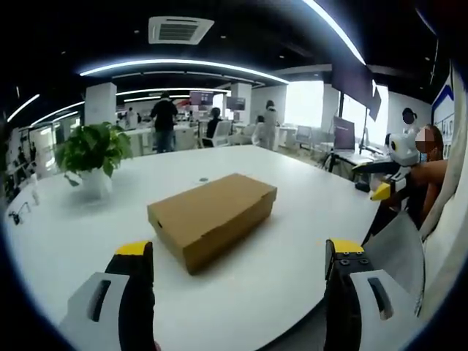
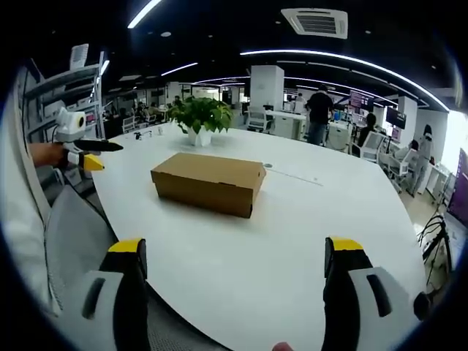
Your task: Operate the shoe box by opening the lid, removing the specified soft item, and placing it in the target area until the item is outside and the box remains undamaged.
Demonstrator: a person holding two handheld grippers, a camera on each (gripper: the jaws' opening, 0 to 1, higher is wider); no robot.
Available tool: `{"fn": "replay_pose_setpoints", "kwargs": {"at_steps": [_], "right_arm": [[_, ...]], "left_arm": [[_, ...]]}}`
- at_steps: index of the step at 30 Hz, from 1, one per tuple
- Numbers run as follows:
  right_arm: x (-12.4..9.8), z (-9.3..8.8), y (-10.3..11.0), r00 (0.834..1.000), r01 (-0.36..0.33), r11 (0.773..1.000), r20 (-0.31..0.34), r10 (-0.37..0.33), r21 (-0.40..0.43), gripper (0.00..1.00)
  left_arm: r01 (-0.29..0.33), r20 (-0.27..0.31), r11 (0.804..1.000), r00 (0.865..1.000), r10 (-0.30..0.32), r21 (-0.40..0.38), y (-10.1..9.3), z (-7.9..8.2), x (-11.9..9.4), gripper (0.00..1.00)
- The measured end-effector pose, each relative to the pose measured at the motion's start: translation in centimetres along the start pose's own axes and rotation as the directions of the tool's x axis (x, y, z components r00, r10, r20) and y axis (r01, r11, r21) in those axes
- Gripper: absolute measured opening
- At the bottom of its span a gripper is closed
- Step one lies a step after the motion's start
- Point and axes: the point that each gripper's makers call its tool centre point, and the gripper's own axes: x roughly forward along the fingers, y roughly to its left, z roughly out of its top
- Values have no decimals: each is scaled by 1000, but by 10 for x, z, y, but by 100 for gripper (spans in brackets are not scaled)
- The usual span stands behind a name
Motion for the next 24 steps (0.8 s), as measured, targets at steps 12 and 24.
{"fn": "replay_pose_setpoints", "kwargs": {"at_steps": [12,24], "right_arm": [[1,-1,-2,1000,1,1000,1,-1,3,96],[3,-1,-3,1000,-2,1000,-3,2,3,96]], "left_arm": [[-5,-4,1000,1000,5,0,3,-1,0,100],[-13,-7,1000,1000,13,-2,6,-1,1,100]]}}
